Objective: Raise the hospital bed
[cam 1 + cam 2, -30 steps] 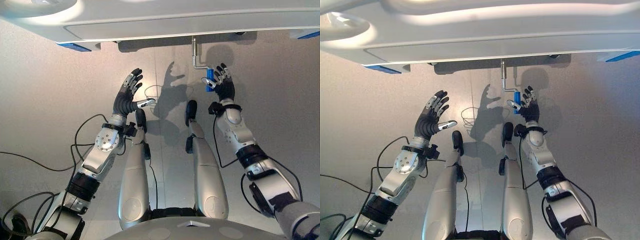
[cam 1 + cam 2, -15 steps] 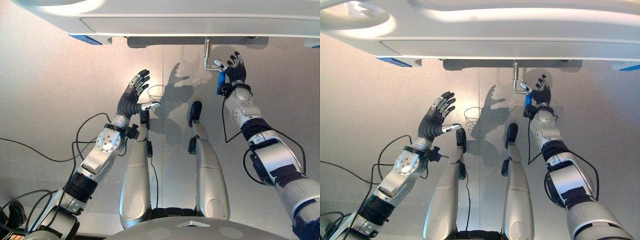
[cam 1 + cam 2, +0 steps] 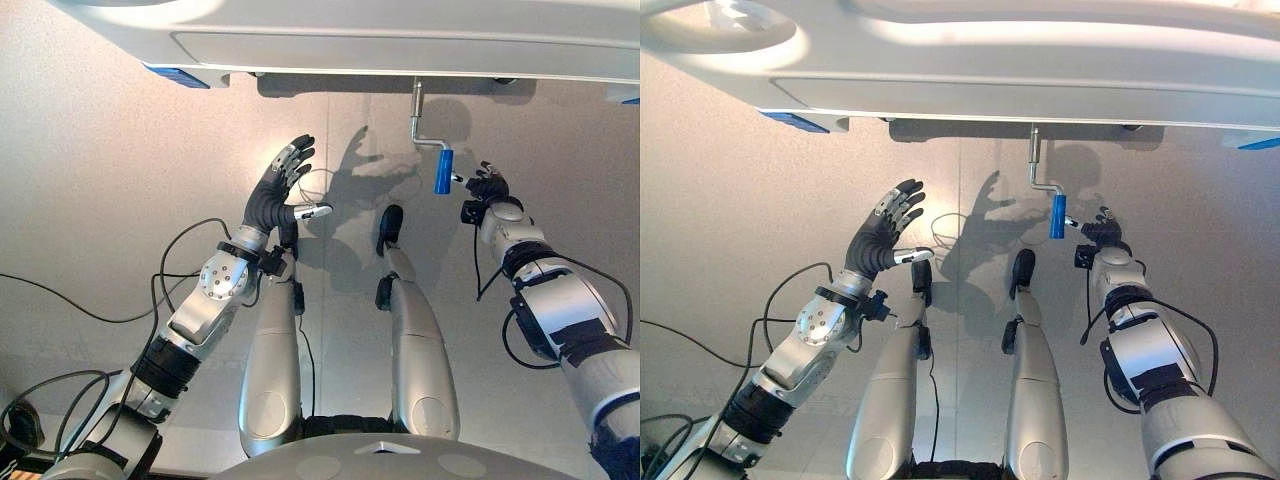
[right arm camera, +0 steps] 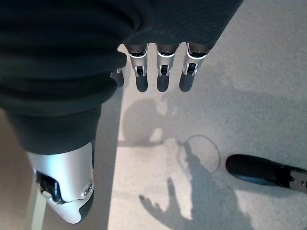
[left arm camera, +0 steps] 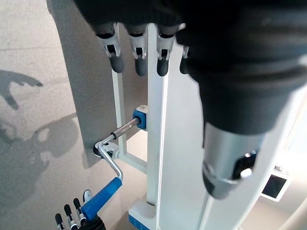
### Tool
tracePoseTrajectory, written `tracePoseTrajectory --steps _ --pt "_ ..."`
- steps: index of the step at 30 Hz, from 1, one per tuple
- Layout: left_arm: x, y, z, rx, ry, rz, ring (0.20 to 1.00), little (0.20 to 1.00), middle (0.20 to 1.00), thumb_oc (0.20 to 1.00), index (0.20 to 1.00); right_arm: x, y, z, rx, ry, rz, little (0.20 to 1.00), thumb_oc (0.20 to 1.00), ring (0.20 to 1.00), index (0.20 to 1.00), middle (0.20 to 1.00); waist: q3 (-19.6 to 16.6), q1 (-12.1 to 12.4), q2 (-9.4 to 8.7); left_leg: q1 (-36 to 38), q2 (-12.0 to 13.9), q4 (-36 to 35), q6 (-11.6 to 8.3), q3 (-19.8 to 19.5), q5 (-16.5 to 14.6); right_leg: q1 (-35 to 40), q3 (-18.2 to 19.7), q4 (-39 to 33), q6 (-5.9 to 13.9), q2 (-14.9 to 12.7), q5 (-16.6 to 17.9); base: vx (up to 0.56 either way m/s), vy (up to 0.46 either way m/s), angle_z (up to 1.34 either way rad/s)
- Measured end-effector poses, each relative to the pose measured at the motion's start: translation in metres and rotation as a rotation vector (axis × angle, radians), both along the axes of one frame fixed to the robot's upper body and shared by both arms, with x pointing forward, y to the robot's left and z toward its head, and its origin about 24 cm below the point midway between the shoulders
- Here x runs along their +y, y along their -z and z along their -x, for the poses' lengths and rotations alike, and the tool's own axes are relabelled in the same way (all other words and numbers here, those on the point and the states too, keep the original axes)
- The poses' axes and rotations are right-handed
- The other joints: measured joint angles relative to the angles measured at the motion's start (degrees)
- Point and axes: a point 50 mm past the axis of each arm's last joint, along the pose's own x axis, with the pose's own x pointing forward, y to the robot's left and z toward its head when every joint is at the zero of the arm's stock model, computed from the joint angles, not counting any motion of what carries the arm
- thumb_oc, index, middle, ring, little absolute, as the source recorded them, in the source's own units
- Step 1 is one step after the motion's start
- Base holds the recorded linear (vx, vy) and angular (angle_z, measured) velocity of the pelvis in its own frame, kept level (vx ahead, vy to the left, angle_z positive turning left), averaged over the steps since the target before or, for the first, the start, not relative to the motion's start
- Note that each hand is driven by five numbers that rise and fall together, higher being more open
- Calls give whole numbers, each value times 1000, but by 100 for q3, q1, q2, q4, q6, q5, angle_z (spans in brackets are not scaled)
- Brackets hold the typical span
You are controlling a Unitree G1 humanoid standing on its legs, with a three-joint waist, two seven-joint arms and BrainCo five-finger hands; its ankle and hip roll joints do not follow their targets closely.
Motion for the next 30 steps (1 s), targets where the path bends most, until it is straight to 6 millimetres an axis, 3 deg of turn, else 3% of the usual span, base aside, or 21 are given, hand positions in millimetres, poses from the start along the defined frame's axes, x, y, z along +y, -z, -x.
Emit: tracePoseTrajectory --steps 5,15,22,30 --pt "-3 -2 -1 -7 6 10 1000 1000 1000 1000 1000 3 3 1 8 -19 12 1000 1000 1000 1000 1000 0 88 0 -4 3 -22 -1 -2 -1 0 -1 -20 0 4 4 0 0 0" --pt "1 -1 0 -3 -7 -3 1000 1000 1000 1000 1000 55 -26 -3 -257 -252 -32 1000 1000 1000 1000 1000 -2 -73 -75 -31 16 -47 0 -5 -7 -18 -3 -45 5 10 1 0 0 0" --pt "9 -2 0 -15 -31 -34 1000 1000 1000 1000 1000 47 -14 12 -271 -253 -53 1000 1000 1000 1000 1000 8 -234 -148 -125 15 -46 -2 5 -12 -113 1 -49 5 20 2 0 0 0" --pt "10 -3 0 -21 -37 -38 1000 1000 1000 1000 1000 37 0 17 -224 -218 -46 1000 1000 1000 1000 1000 8 -217 -148 -124 19 -37 -3 5 -11 -114 8 -47 5 23 6 0 0 0"
